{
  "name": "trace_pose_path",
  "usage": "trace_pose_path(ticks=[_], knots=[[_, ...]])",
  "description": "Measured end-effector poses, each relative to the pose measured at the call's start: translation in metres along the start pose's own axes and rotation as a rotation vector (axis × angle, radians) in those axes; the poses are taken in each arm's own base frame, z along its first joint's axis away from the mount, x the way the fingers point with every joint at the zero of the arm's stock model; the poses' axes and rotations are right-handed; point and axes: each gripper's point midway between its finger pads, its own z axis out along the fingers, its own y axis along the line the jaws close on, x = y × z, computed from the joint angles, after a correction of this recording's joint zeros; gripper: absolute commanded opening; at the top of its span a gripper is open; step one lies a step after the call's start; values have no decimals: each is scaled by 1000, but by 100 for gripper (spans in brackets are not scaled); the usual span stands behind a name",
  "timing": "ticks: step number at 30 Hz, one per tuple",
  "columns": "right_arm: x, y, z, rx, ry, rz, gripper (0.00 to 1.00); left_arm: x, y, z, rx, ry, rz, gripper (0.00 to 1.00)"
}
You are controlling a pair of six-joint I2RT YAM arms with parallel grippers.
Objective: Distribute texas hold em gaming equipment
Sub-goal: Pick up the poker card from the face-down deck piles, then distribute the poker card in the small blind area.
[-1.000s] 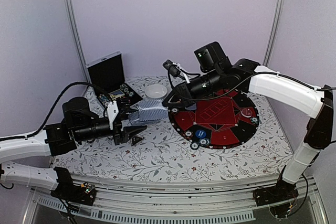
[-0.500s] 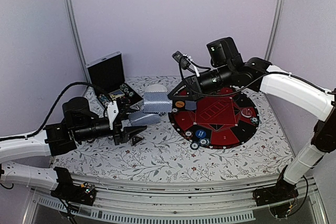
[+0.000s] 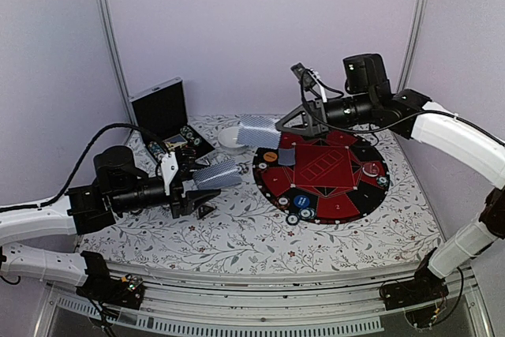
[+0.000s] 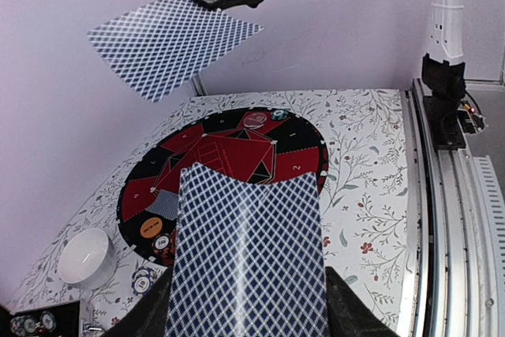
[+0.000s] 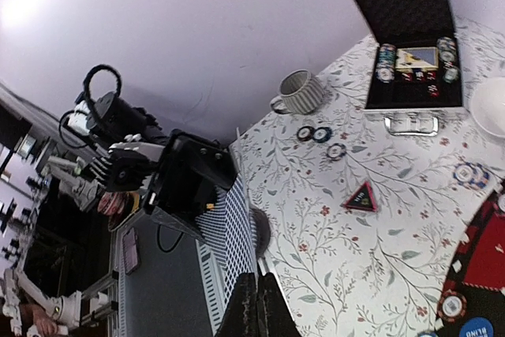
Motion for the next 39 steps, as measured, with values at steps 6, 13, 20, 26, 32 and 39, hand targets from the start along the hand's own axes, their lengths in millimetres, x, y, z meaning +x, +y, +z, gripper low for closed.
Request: trace_pose_path(ticks=[6,13,20,26,32,39], knots=[[26,-120,-104,330,-166,290,2,0,0,0,0,0,0,53],[180,-199,-125,580,-27,685,2,0,0,0,0,0,0,52],[220,-224,-120,651,24,779,2,2,-1,1,5,4,-1,53],[215,-248,-120,660,-36,791,2,2,-1,1,5,5,-1,53],[240,-259,-118,682,-21,847,26,2,-1,1,5,4,-1,53],[241,-250,-137,772,-41,842,85,2,-1,1,6,5,-1,53]])
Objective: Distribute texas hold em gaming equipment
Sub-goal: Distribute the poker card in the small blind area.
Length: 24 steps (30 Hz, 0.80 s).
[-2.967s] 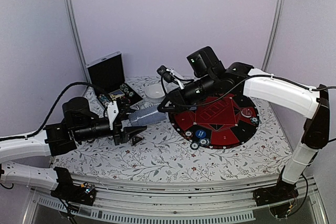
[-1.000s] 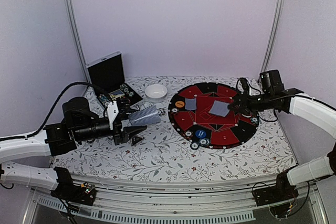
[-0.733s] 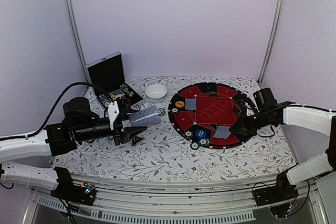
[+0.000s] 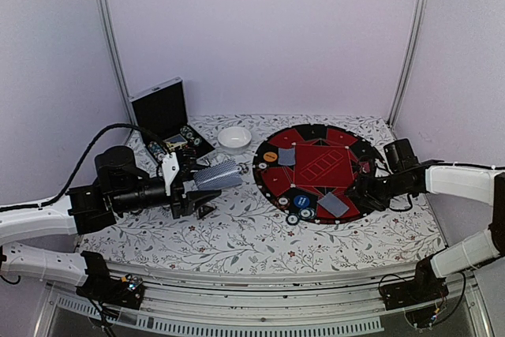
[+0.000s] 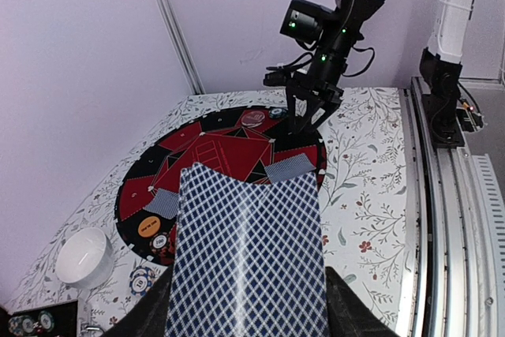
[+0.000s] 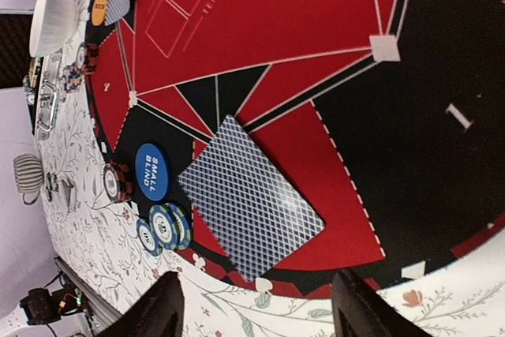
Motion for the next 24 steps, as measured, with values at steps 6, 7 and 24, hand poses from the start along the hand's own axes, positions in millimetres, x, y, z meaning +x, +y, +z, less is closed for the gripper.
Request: trace_pose_path(ticks=[6,7,24], knots=[[-33,18,-38,75,-129,-62,99,0,-1,0,3,0,0,53],[-40,27,-43,80,-152,-87,99,0,-1,0,3,-1,0,53],[119,379,-59,-826,78,-994,99,-1,-4,0,20,-6,5,53]])
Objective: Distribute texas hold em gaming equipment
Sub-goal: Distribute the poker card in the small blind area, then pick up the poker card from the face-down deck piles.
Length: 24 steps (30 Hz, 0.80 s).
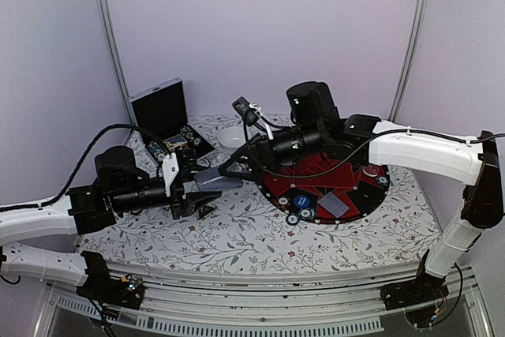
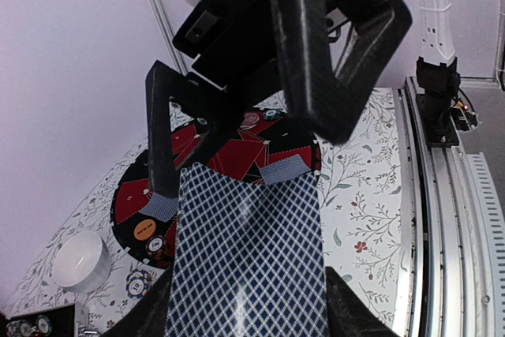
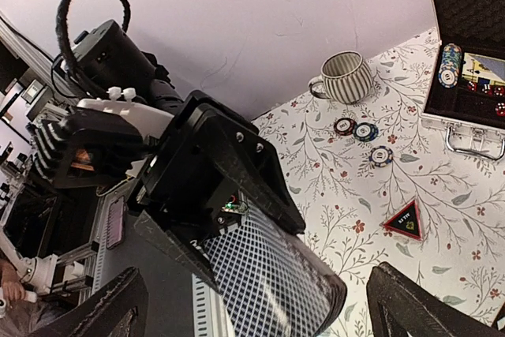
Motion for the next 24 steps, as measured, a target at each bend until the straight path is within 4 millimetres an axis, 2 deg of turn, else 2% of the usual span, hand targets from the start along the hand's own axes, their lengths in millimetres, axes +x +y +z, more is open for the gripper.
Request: trace_pose_path(ticks=[5,11,17,24], knots=[[10,-14,18,16,34,-4,99,0,0,0,0,0,0,53],[21,-34,24,90,72,15,99,0,0,0,3,-1,0,52],[25,-49,20,160,91,34,100,-3,0,-2,1,-9,3,52],[19,-60,5,205,75,47,96,-3,0,-2,-2,-8,3,52]])
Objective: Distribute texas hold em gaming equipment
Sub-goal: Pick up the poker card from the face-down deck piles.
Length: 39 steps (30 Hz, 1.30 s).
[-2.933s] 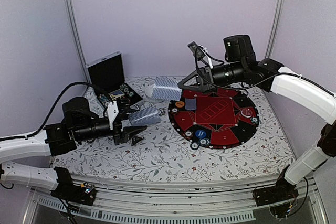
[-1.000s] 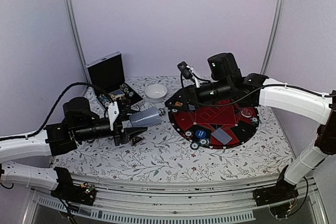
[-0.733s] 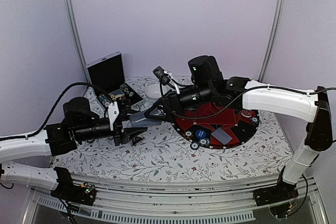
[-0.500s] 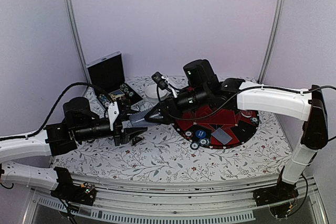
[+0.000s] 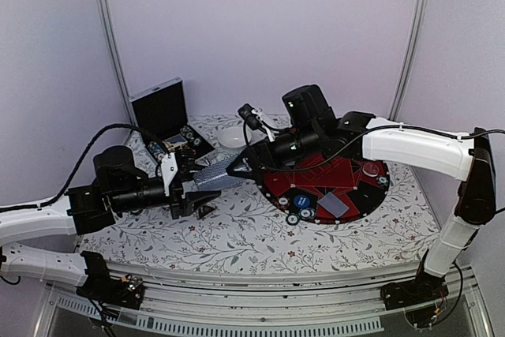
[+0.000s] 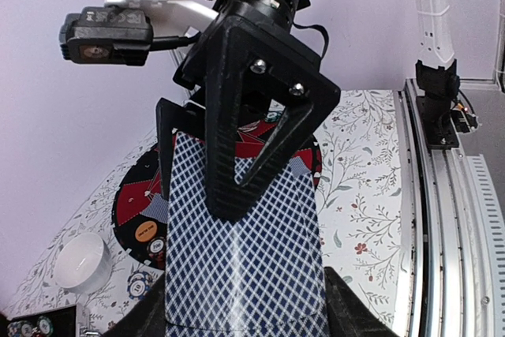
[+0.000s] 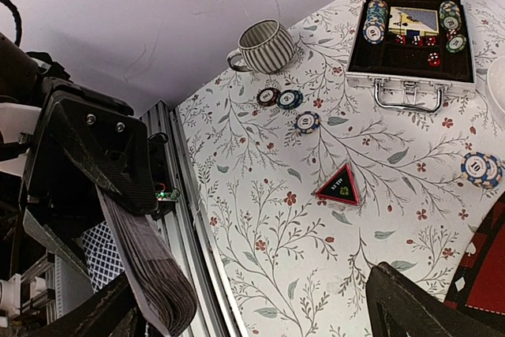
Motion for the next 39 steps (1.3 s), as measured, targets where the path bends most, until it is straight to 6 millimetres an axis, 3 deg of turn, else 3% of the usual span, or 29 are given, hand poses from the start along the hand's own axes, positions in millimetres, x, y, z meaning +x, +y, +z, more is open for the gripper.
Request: trace_pose_path(ticks=[4,6,16,22,33,39], knots=[[2,1,-2,-1,10,4,87,0,0,0,0,0,0,52],[4,2,-2,-8,18,4,78,0,0,0,0,1,0,52],[6,16,-6,-78,37,-2,14,3,1,0,-5,14,-2,52],[2,23,-17,-84,29,-11,4,4,2,0,-12,17,-3,52],[-1,18,-38,-38,31,-9,2,4,2,0,-11,16,-3,52],[-32,16,-82,-7,-68,-28,2,3,2,0,-12,11,-2,52]])
